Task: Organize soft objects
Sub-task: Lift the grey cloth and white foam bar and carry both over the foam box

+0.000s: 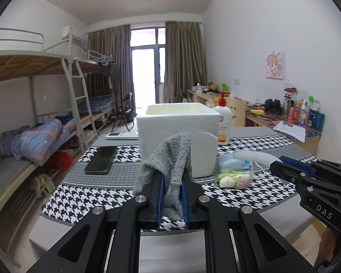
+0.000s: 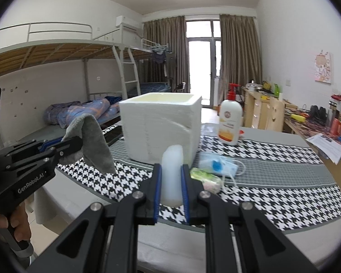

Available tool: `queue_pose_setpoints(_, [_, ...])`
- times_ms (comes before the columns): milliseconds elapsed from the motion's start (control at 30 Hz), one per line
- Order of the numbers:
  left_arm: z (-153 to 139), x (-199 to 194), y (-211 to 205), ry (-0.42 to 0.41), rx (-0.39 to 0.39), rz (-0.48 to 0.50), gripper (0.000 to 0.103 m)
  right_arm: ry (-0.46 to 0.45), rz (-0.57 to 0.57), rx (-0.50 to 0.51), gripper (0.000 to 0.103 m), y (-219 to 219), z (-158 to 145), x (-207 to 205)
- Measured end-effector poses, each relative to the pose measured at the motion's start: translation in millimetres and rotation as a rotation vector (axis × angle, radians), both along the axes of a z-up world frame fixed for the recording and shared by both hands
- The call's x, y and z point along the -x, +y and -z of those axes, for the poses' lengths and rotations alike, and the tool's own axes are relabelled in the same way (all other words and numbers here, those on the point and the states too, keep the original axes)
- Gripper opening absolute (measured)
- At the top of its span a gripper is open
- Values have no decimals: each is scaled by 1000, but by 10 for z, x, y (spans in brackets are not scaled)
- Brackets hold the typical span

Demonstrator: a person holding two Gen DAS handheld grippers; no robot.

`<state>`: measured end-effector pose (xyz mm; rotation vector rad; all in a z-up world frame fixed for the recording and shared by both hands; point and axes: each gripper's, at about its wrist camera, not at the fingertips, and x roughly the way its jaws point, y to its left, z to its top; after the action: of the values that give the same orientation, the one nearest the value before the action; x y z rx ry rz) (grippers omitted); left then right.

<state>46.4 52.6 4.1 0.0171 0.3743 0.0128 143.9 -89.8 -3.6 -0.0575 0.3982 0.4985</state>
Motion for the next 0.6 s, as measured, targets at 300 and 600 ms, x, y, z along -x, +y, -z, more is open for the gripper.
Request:
queue_pose_setpoints(300, [4, -49, 149, 11, 6, -36, 14, 5, -40, 11, 20, 144, -37, -71])
queue_pose_setpoints(600, [-118, -186, 212, 5, 14, -29, 14, -13, -49, 22, 20, 252, -182, -166])
